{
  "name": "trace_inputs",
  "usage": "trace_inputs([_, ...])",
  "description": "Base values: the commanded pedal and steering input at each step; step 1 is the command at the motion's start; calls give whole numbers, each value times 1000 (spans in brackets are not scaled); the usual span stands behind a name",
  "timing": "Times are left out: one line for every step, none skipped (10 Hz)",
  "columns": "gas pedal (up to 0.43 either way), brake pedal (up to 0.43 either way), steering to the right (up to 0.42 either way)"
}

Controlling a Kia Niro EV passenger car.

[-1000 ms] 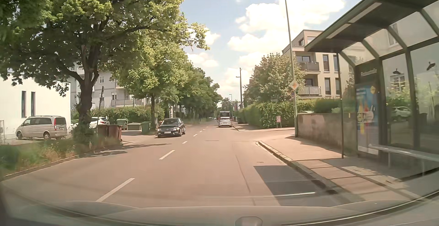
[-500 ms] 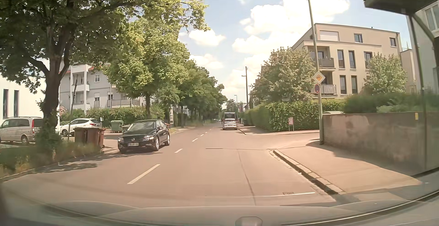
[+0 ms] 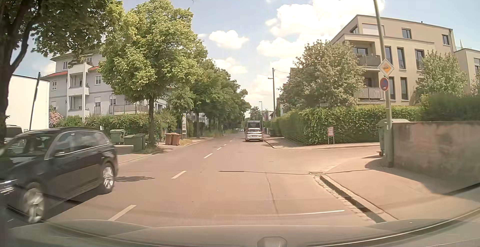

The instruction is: Follow the waypoints while adhering to traffic rules and regulations

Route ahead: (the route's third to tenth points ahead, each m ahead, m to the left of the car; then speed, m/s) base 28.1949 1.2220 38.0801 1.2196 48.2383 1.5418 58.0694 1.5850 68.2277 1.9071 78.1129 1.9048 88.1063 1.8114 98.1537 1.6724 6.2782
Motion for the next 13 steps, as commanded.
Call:
trace_inputs([0,0,-6])
trace_inputs([0,0,-5])
trace_inputs([0,0,-2])
trace_inputs([0,0,0])
trace_inputs([0,0,0])
trace_inputs([0,0,0])
trace_inputs([0,0,0])
trace_inputs([0,0,0])
trace_inputs([0,0,0])
trace_inputs([0,0,0])
trace_inputs([0,0,0])
trace_inputs([0,0,0])
trace_inputs([0,0,-6])
